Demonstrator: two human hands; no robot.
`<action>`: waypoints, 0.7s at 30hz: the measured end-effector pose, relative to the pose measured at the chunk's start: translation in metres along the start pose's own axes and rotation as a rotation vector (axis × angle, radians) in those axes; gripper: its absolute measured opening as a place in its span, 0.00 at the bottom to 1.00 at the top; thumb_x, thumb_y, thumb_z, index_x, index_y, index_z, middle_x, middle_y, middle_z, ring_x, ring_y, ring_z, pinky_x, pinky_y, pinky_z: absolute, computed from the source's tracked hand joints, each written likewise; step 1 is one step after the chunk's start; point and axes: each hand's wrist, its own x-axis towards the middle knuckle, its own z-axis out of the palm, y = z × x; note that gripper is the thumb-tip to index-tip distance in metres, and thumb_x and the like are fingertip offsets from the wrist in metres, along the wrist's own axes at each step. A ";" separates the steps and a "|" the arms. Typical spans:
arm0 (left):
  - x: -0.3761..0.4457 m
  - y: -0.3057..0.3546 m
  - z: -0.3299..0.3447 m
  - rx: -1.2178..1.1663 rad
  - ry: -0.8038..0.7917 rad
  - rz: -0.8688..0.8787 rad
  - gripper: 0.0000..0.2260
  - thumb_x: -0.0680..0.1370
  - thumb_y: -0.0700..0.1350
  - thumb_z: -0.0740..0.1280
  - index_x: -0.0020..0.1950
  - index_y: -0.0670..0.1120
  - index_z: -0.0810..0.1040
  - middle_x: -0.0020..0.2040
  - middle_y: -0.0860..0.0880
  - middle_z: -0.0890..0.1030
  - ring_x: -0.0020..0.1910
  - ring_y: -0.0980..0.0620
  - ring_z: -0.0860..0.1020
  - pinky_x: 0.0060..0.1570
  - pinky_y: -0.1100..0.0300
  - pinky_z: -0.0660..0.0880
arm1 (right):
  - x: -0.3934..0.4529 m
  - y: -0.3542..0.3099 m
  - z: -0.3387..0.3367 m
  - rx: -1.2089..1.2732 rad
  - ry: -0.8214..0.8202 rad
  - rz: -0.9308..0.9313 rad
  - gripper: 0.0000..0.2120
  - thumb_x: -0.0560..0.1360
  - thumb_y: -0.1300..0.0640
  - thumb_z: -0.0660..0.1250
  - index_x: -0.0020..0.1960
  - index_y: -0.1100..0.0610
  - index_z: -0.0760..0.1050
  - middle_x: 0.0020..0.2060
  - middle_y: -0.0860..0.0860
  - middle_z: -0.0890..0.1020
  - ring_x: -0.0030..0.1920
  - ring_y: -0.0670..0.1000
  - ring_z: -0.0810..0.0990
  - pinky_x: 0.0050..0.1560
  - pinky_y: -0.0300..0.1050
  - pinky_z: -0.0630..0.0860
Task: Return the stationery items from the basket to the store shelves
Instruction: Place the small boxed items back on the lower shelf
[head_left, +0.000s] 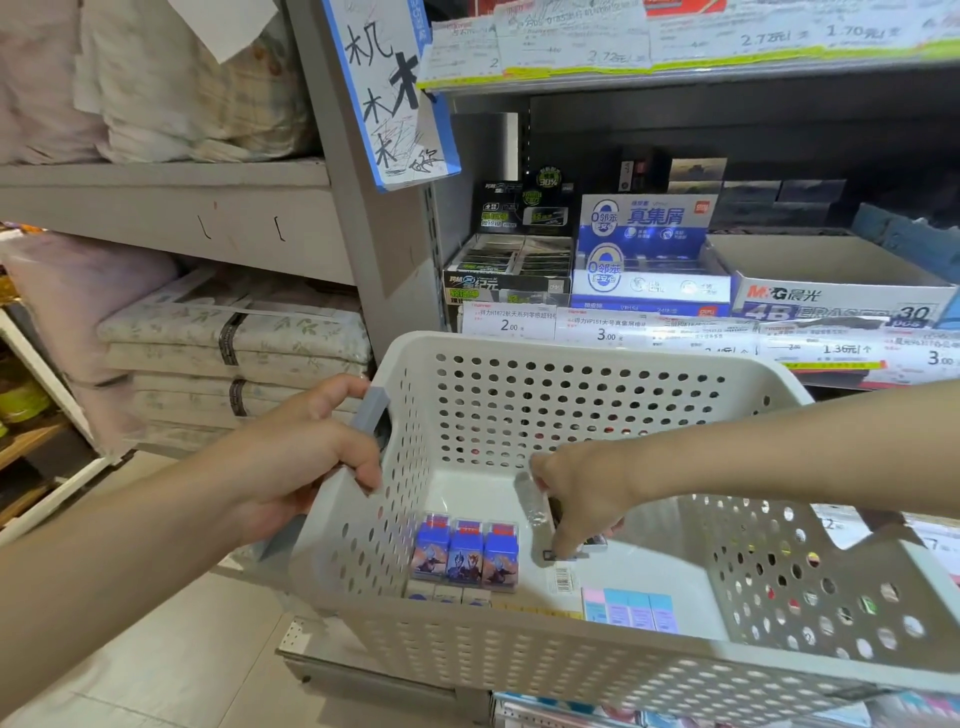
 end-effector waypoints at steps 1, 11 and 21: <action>0.000 -0.001 -0.001 0.003 0.000 0.001 0.27 0.60 0.26 0.66 0.52 0.51 0.76 0.38 0.38 0.80 0.39 0.36 0.79 0.44 0.42 0.77 | -0.002 0.000 -0.005 0.012 0.021 -0.025 0.24 0.68 0.50 0.74 0.56 0.57 0.65 0.35 0.50 0.78 0.29 0.49 0.75 0.27 0.38 0.72; -0.001 -0.001 -0.007 -0.007 -0.011 0.011 0.30 0.53 0.31 0.66 0.53 0.50 0.76 0.39 0.38 0.80 0.40 0.36 0.79 0.38 0.49 0.78 | -0.042 -0.007 -0.067 0.305 0.303 -0.268 0.21 0.69 0.59 0.73 0.56 0.57 0.67 0.51 0.62 0.80 0.31 0.51 0.78 0.36 0.45 0.80; 0.000 -0.001 -0.008 -0.019 -0.008 0.007 0.31 0.54 0.30 0.65 0.54 0.49 0.75 0.35 0.39 0.82 0.38 0.37 0.79 0.39 0.48 0.77 | -0.046 0.015 -0.145 0.457 0.552 -0.292 0.18 0.69 0.59 0.73 0.56 0.55 0.70 0.50 0.61 0.80 0.39 0.55 0.83 0.42 0.46 0.83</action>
